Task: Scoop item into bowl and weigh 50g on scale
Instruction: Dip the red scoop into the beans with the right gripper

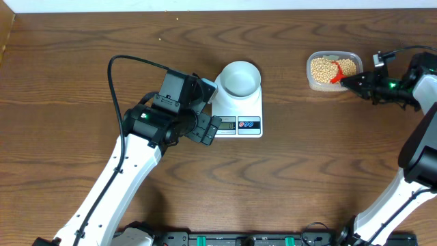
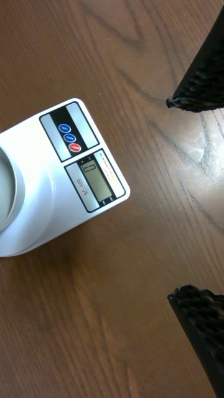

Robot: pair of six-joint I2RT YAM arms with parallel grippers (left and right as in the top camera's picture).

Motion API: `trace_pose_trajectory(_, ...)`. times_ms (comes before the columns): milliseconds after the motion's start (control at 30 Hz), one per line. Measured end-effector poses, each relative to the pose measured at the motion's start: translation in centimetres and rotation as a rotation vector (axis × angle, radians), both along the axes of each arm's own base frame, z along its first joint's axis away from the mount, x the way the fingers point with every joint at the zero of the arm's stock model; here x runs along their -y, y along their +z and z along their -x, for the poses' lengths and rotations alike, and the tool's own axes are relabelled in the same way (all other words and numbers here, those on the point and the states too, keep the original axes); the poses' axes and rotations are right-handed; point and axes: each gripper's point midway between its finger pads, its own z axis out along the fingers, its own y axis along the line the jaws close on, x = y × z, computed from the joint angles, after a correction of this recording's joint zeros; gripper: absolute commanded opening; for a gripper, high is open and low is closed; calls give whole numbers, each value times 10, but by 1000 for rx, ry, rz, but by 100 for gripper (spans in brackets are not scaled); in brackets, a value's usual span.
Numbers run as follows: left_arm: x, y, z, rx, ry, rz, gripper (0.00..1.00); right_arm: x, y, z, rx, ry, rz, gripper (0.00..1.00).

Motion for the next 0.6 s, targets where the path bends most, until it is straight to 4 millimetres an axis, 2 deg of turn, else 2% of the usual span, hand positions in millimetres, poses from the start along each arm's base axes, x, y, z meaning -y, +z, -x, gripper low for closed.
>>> trace_pose_trajectory(600, 0, 0, 0, 0, 0, 0, 92, 4, 16, 3, 50, 0, -88, 1)
